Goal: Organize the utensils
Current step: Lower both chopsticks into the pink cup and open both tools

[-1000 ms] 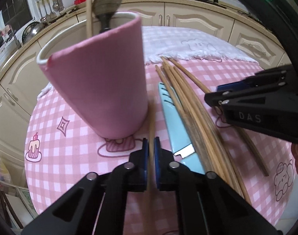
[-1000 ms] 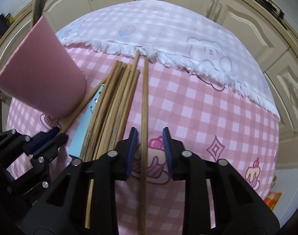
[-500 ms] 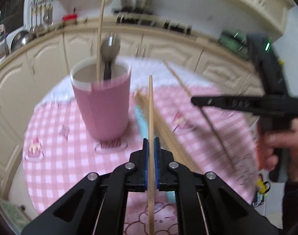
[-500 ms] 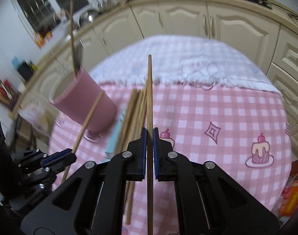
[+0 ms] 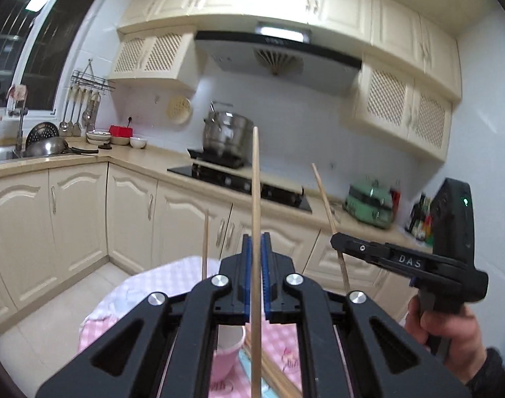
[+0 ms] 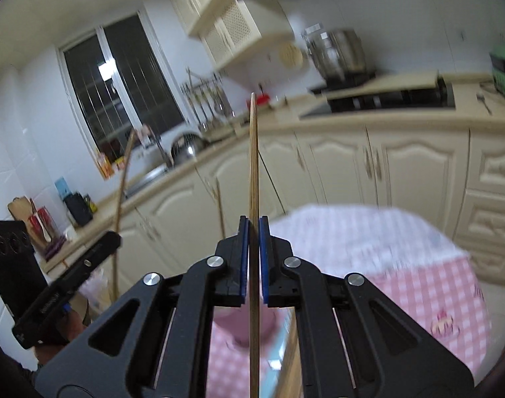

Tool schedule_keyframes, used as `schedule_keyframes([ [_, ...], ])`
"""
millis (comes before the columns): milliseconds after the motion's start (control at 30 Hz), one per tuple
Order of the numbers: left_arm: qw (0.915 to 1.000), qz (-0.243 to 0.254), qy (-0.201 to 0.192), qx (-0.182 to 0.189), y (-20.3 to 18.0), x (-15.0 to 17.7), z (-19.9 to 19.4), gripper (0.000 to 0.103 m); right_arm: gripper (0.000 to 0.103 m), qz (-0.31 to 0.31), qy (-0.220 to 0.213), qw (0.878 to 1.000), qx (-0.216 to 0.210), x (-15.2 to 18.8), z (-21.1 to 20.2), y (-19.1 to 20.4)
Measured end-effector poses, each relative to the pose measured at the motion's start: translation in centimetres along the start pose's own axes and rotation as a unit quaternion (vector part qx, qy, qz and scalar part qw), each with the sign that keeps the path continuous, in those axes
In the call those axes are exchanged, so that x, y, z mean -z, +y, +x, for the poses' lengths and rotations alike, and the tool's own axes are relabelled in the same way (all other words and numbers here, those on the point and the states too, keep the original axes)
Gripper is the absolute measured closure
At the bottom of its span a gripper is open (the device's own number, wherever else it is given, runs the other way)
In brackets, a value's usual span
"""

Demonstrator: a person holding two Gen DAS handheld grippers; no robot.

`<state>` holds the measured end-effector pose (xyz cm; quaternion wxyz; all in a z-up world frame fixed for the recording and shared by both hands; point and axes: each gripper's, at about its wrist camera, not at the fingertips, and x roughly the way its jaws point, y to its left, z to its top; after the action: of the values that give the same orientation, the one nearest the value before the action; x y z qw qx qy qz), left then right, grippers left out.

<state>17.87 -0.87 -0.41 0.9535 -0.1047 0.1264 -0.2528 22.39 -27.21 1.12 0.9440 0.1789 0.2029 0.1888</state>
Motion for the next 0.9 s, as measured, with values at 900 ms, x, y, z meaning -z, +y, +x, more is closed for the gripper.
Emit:
schedule_keyframes([
  [900,0.9922,-0.026,-0.054,-0.109,4.0,-0.8,9.1,0.098,0.096,-0.029,-0.067,0.996,-0.049,-0.5,8.8,2.6],
])
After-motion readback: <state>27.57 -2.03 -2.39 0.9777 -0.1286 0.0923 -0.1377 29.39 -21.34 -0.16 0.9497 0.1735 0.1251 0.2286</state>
